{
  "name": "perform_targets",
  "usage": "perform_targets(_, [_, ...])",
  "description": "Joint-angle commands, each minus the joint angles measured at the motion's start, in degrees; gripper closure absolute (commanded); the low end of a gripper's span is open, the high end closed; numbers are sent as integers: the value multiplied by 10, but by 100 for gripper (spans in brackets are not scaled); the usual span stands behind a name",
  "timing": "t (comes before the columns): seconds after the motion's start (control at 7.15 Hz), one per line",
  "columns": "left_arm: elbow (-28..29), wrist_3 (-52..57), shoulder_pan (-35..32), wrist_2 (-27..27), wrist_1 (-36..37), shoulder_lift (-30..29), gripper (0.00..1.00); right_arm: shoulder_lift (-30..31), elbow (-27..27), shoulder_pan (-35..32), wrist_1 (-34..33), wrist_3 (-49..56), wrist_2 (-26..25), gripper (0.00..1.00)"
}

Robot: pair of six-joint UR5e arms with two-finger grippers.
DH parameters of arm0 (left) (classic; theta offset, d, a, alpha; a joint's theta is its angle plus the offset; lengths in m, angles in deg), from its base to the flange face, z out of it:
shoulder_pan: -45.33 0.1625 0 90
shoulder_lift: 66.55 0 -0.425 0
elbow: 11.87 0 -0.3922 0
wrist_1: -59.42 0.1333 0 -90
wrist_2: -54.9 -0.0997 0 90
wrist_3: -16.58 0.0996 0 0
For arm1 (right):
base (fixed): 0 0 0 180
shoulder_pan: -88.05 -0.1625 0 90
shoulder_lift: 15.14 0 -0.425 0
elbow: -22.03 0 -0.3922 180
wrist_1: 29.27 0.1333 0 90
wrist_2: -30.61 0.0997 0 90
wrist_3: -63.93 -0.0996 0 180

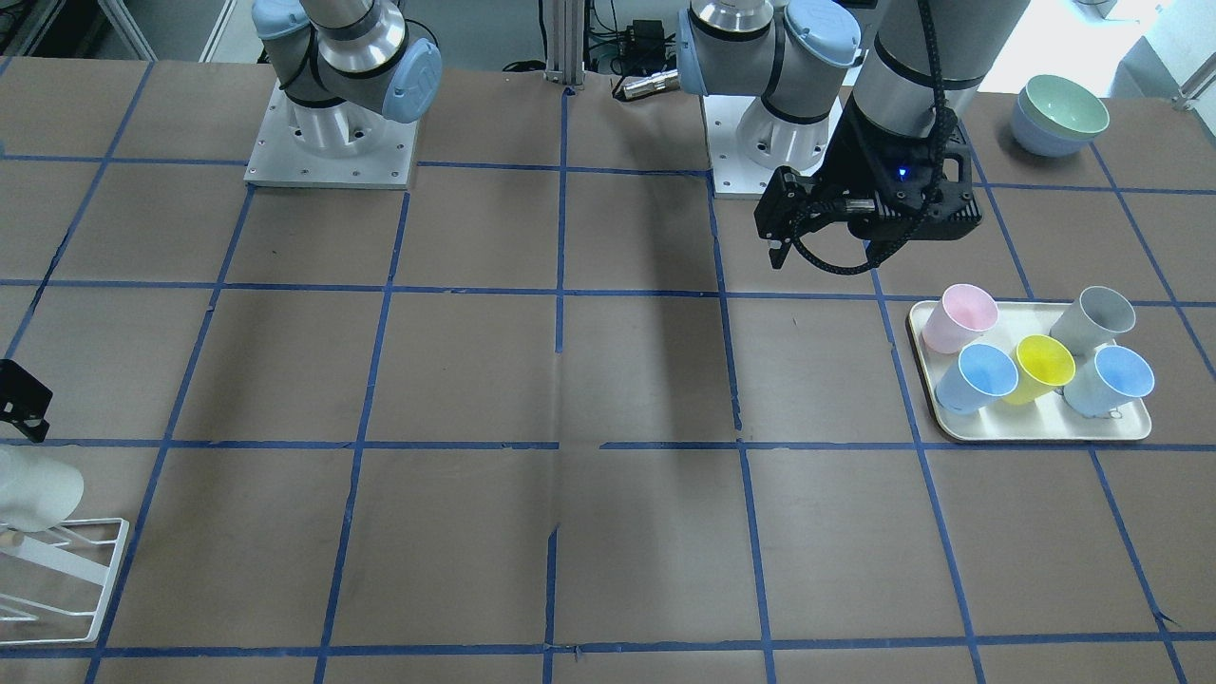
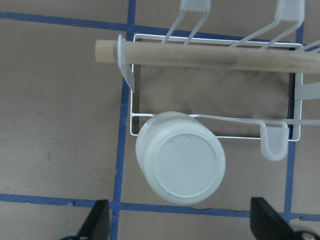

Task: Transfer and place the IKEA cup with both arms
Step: 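Move the right gripper over the white cup on the wire rack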

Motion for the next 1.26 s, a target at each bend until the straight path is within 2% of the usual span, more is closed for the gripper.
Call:
perform_targets(0.0, [0,-1,0,1,0,0,0,-22,1,0,-19,-2,1,0])
perform_targets(0.14, [0,0,0,1,0,0,0,-23,1,-1,-19,-2,3,0])
perform_targets(0.28, [0,-1,0,1,0,1,0,-29,1,0,-20,-4,28,0])
perform_targets(0.56, [1,0,0,1,0,0,0,-35,1,0,-41,1,29,0])
perform_targets(1.12, [3,0,0,1,0,0,0,-36,1,-1,-42,1,30,1])
